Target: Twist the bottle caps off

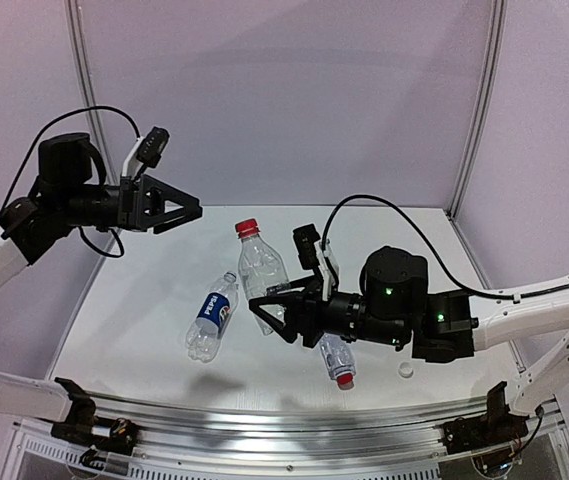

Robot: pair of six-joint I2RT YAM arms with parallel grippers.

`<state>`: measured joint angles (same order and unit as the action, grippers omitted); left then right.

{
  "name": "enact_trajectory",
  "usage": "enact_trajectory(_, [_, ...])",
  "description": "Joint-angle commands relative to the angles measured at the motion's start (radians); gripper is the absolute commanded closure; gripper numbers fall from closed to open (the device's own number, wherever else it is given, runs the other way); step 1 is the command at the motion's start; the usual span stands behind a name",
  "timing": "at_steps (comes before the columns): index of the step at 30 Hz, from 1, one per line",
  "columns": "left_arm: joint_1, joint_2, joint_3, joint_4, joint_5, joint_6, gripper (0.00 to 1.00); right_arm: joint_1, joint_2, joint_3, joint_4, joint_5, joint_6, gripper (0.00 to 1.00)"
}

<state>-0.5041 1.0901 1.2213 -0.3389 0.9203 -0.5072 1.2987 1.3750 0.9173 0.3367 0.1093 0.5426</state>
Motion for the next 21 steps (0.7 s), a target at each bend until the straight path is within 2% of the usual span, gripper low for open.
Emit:
enact_trajectory(1, [-0.059,0.043,0.015,0.001,-0.02,0.045,0.17,-0.009,0.011,0.017,0.052,-0.069,0.019,0.66])
enact_trajectory(10, [-0.139,0.103,0.058,0.005,-0.065,0.056,0.29,-0.009,0.04,0.046,0.048,-0.099,0.025,0.66])
enact_trajectory(21, [-0.17,0.137,0.063,-0.006,-0.074,0.068,0.45,-0.009,0.053,0.057,0.045,-0.106,0.025,0.66])
